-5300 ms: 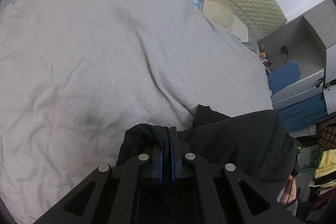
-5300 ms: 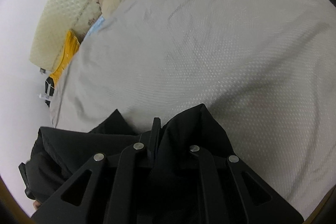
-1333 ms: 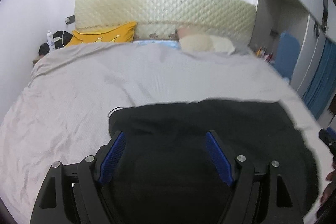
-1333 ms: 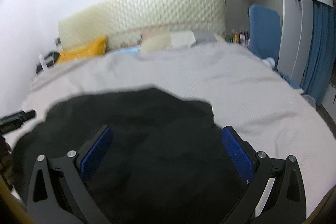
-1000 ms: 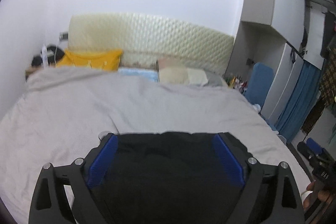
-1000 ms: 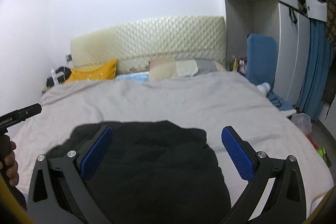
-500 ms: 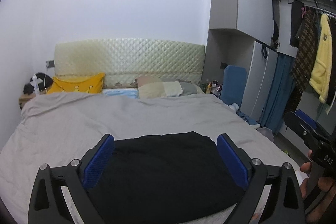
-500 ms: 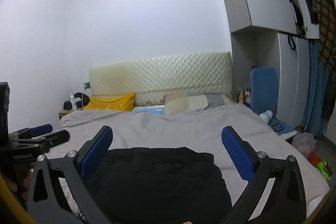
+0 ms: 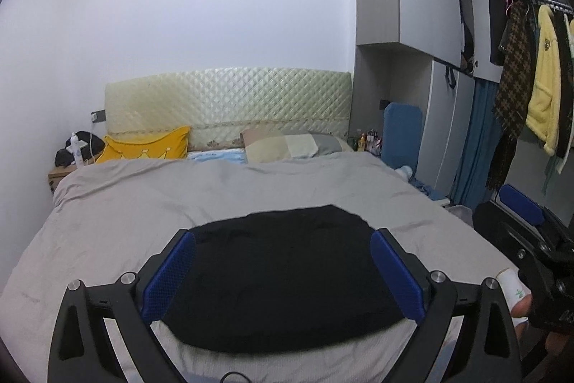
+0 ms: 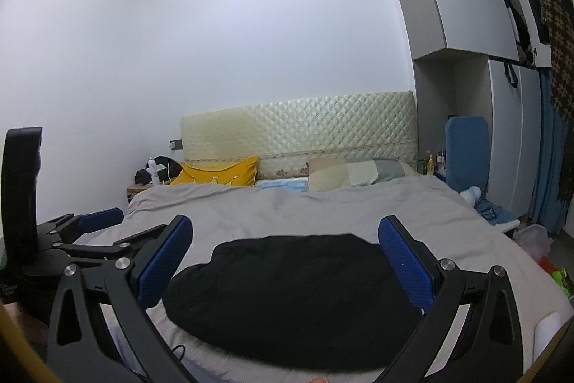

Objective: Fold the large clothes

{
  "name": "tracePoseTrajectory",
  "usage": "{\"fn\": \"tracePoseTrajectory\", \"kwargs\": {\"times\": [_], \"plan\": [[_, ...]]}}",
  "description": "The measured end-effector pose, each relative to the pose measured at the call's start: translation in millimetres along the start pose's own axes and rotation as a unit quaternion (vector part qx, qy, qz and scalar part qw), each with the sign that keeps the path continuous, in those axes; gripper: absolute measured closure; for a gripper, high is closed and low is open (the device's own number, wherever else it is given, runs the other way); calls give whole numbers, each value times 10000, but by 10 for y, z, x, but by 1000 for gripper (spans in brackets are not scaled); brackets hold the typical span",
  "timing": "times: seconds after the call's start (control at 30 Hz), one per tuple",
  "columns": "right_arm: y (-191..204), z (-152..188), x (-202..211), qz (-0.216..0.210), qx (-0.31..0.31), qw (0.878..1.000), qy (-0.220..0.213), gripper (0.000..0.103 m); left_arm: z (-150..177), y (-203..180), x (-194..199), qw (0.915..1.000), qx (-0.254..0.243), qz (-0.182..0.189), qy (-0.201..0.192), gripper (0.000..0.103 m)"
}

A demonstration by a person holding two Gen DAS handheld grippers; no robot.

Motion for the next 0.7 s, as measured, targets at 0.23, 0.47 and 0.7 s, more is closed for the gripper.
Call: {"fn": "tracePoseTrajectory", "kwargs": {"times": [0.23, 0.47, 0.7], "plan": [[42, 217, 136, 113, 14, 9998, 155, 0, 254, 58, 27, 9995, -2, -242, 224, 4], [67, 480, 43, 155, 130, 9986, 488, 0, 470, 201, -30, 9980, 133, -389, 482, 4], [5, 792, -120, 210, 35, 9958, 886, 0, 631, 302, -128, 9962, 214, -542, 650, 4]]}}
Point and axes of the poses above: each gripper's, at about its wrist camera, not at the fingertips, and x roughly against the way its jaws point, y to its left, z to its underside, the point moved 2 cm from there along -x, roughly the way its jaws point, and after that the axes turned 2 degrees about -y, right-handed, at the moved point
